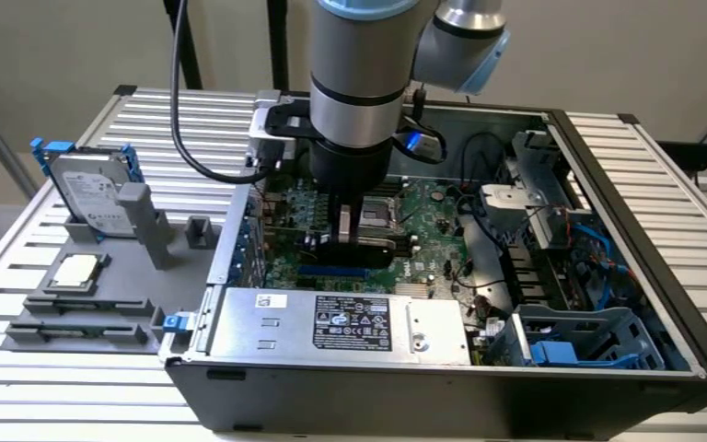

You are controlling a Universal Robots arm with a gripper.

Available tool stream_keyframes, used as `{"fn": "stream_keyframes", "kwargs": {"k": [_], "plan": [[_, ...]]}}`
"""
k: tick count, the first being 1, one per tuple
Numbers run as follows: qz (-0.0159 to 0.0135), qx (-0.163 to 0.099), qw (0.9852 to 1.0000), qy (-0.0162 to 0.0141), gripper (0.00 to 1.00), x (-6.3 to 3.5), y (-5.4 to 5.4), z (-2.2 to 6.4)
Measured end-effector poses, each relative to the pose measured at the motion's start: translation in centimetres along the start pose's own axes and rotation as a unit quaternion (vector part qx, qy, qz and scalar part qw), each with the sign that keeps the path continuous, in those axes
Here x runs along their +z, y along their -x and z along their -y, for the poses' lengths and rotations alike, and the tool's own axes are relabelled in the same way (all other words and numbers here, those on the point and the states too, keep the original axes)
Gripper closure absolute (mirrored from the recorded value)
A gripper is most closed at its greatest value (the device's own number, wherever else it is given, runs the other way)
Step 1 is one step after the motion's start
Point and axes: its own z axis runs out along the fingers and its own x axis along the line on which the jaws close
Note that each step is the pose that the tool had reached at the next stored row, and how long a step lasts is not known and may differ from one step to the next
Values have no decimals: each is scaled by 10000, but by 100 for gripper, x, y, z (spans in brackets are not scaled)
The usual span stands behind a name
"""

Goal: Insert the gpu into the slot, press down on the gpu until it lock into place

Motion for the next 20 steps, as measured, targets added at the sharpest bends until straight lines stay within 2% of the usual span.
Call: {"fn": "stream_keyframes", "kwargs": {"k": [20], "plan": [[1,79,10000,-5,74,59,-3,-6]]}}
